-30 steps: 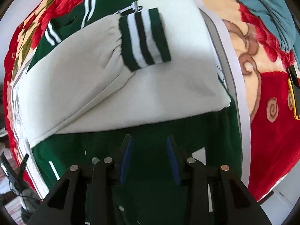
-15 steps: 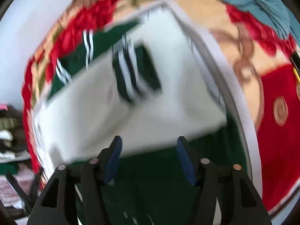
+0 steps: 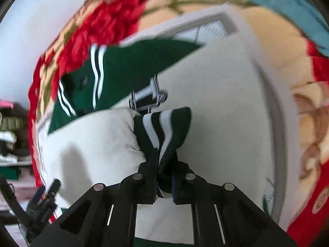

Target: Fold large clothes

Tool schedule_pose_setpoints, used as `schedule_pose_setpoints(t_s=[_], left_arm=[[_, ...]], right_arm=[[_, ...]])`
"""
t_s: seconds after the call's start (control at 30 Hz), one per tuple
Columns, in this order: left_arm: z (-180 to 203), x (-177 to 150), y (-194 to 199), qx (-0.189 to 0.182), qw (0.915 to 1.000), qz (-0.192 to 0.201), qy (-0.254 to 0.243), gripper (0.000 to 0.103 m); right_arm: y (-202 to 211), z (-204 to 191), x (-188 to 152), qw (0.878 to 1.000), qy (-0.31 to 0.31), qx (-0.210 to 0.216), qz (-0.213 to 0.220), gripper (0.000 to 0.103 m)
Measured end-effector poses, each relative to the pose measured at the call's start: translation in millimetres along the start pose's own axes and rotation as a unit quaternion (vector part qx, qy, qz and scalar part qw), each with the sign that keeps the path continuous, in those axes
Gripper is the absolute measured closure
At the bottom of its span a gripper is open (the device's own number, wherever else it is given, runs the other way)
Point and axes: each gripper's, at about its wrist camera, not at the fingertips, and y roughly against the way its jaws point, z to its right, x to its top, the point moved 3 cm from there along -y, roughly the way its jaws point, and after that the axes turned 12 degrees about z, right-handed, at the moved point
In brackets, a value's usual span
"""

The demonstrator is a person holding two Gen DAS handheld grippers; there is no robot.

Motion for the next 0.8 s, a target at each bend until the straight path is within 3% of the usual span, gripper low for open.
schedule_pose_setpoints(t_s=[0.1, 0.13, 0.2, 0.27, 0.37, 0.4, 0.47, 0.5, 0.63, 0.8], left_arm=[[7.1, 0.5, -7.7, 0.014, 0.9998, -0.006, -0.011, 0.0], [10.7, -1.1, -15.2, 0.024, 0.9994, -0.016, -0.019, 0.0], [18.3, -9.1, -38.9, 0.045, 0.997, -0.046, -0.043, 0.0], [21.2, -15.8, -54.2, 0.047, 0.9958, -0.061, -0.049, 0.0], [19.2, -10.8, -45.1, 0.048, 0.9964, -0.051, -0.046, 0.0], [19.1, -8.9, -37.2, 0.045, 0.997, -0.047, -0.043, 0.0], [22.3, -7.0, -11.2, 0.035, 0.9983, -0.029, -0.038, 0.0], [26.2, -8.4, 3.9, 0.035, 0.9983, -0.018, -0.044, 0.0], [55.4, -36.6, 63.7, 0.06, 0.9943, -0.002, -0.088, 0.0], [117.7, -115.7, 141.9, 0.077, 0.9815, -0.031, -0.172, 0.0]], right_arm=[[10.7, 15.5, 9.6, 0.999, -0.006, -0.033, 0.026, 0.093], [8.5, 21.4, 8.2, 0.999, 0.003, -0.048, 0.017, 0.093], [-24.5, 33.0, 1.2, 0.996, 0.009, -0.07, -0.046, 0.083], [-30.0, 41.6, 5.1, 0.997, -0.014, -0.05, -0.064, 0.081], [-12.3, 48.3, 13.9, 0.996, -0.048, -0.016, -0.07, 0.067], [1.7, 54.0, 15.1, 0.996, -0.056, -0.005, -0.062, 0.064], [28.5, 69.2, 11.8, 0.997, -0.064, 0.004, -0.053, 0.045], [47.3, 82.6, 3.8, 0.996, -0.068, 0.005, -0.053, 0.042], [92.9, 137.6, -34.6, 0.993, -0.071, -0.014, -0.091, 0.042], [131.1, 200.5, -80.2, 0.988, -0.06, -0.035, -0.135, 0.042]])
